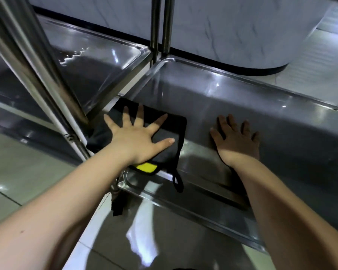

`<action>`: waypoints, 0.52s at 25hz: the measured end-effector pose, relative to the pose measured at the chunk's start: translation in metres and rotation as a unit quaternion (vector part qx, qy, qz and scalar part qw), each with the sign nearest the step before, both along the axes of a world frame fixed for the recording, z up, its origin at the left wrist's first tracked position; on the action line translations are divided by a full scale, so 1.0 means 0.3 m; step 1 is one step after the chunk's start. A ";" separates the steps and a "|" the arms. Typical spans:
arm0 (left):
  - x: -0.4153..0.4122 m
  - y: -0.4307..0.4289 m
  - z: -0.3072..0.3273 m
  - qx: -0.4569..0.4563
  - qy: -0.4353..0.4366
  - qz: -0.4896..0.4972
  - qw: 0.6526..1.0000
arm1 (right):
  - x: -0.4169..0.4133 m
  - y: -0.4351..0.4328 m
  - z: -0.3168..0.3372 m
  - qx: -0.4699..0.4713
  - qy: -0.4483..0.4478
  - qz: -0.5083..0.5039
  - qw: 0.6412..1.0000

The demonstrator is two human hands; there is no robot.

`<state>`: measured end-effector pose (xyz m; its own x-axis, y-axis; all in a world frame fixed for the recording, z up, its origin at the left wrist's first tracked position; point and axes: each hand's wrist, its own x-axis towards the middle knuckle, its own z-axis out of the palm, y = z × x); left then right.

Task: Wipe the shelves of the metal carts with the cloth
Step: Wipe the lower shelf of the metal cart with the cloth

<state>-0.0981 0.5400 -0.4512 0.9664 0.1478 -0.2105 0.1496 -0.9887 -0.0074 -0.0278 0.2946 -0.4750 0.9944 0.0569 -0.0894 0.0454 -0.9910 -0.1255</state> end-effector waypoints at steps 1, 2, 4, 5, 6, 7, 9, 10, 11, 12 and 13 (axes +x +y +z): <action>0.080 0.004 -0.006 0.002 -0.013 -0.009 1.000 | 0.005 0.001 -0.001 -0.004 0.000 0.000 1.000; 0.167 0.006 -0.011 0.004 -0.028 -0.023 0.999 | 0.006 0.003 0.000 -0.010 0.000 0.001 1.000; 0.353 0.004 -0.017 0.005 -0.055 -0.051 0.997 | 0.006 0.004 0.000 -0.015 0.002 0.004 1.000; 0.432 -0.002 -0.018 0.006 -0.058 -0.056 0.997 | 0.003 0.005 -0.003 -0.013 0.003 0.005 1.000; 0.494 -0.011 -0.019 0.010 -0.056 -0.056 0.997 | -0.002 0.006 -0.006 -0.012 0.004 0.008 1.000; 0.541 -0.026 -0.018 0.017 -0.053 -0.052 0.997 | -0.006 0.004 -0.009 -0.014 0.005 0.010 1.000; 0.606 -0.044 -0.034 0.030 -0.048 -0.045 0.997 | 0.000 0.005 -0.031 -0.011 -0.001 0.010 1.000; 0.613 -0.050 -0.030 0.029 -0.045 -0.040 0.998 | 0.005 0.003 -0.024 -0.013 -0.006 0.009 1.000; 0.607 -0.050 -0.023 0.024 -0.047 -0.037 0.998 | 0.016 0.003 -0.016 -0.013 -0.014 0.008 1.000; 0.584 -0.050 -0.014 0.016 -0.050 -0.035 0.998 | 0.023 0.003 -0.012 -0.012 -0.017 0.007 1.000; 0.538 -0.054 -0.006 0.005 -0.046 -0.037 0.998 | 0.024 0.003 -0.011 -0.010 -0.012 0.007 1.000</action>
